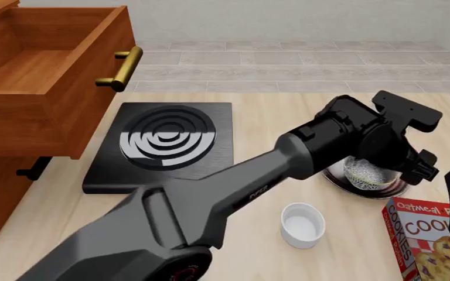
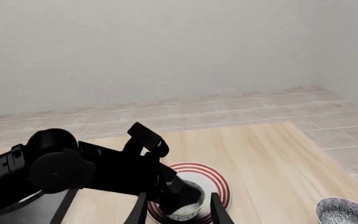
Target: Pick the akita bowl in the top layer of the wooden cabinet and place it on the plate.
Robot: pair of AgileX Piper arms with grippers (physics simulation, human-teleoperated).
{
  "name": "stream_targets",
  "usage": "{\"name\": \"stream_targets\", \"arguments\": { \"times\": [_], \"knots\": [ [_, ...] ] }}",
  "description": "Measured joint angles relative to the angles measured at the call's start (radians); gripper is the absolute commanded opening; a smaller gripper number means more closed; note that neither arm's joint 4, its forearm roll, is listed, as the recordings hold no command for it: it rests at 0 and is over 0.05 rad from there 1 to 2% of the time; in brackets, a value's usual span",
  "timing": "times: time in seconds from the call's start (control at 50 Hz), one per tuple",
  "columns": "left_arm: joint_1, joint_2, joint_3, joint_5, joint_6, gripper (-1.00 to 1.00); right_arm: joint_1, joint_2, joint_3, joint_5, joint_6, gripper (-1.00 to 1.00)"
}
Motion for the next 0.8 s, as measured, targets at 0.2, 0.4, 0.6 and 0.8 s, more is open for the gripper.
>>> {"name": "stream_targets", "arguments": {
  "times": [0.2,0.4,0.6,0.8],
  "knots": [
    [0.004,-0.016,-0.022,0.026,0.013,1.0,0.002,-0.001,-0.001,0.0,-0.005,1.0],
    [0.009,-0.02,-0.066,0.063,0.025,1.0,0.004,-0.003,-0.001,-0.001,-0.011,1.0],
    [0.012,-0.027,-0.088,0.082,0.034,1.0,0.006,-0.003,-0.001,-0.004,-0.017,1.0],
    [0.015,-0.038,-0.097,0.093,0.04,1.0,0.008,-0.004,-0.001,-0.006,-0.022,1.0]
  ]
}}
